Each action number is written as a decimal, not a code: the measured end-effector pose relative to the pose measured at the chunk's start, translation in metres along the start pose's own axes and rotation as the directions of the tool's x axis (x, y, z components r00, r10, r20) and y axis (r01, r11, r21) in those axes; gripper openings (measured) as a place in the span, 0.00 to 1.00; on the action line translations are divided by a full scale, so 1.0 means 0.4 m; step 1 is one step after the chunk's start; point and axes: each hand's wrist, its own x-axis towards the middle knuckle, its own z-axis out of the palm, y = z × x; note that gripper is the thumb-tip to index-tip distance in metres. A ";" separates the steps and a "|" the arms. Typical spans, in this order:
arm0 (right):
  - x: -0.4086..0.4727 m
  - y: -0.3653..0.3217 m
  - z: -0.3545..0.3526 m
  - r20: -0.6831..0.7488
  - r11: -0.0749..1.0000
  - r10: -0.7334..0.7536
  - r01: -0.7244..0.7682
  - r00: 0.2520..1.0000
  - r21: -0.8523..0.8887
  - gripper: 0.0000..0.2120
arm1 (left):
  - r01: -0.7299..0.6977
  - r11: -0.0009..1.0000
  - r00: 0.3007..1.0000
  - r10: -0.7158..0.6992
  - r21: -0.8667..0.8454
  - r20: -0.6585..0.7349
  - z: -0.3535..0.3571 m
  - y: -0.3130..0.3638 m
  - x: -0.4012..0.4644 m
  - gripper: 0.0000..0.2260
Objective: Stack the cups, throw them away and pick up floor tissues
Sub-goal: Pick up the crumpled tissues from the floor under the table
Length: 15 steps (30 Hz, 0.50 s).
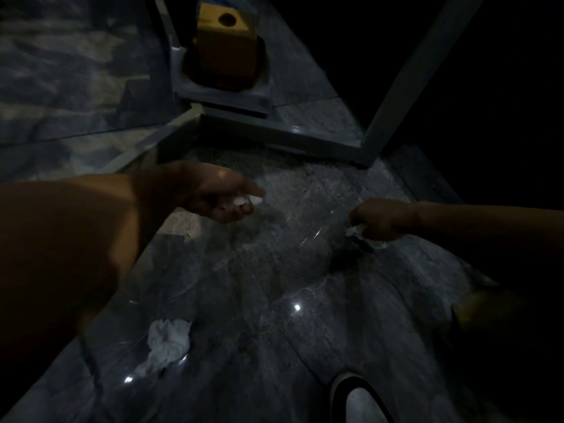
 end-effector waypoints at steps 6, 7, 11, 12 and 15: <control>0.012 -0.028 -0.004 -0.126 0.991 -0.034 0.050 0.991 0.126 0.11 | -0.128 0.985 0.991 0.132 -0.116 0.025 0.020 0.003 -0.002 0.08; 0.018 -0.034 -0.008 -0.158 0.984 -0.026 0.053 0.987 0.170 0.11 | -0.148 0.978 0.989 0.149 -0.149 -0.004 0.018 0.005 0.003 0.08; 0.041 -0.071 -0.029 -0.313 0.949 -0.033 0.128 0.949 0.289 0.09 | -0.162 0.959 0.986 0.150 -0.234 -0.066 -0.006 0.012 0.021 0.11; 0.042 -0.085 -0.033 -0.365 0.939 -0.041 0.161 0.930 0.305 0.09 | -0.157 0.955 0.986 0.140 -0.251 -0.085 -0.013 0.011 0.024 0.12; 0.035 -0.142 -0.045 -0.484 0.902 -0.082 0.271 0.871 0.335 0.08 | -0.159 0.940 0.980 0.113 -0.303 -0.166 -0.026 0.007 0.031 0.14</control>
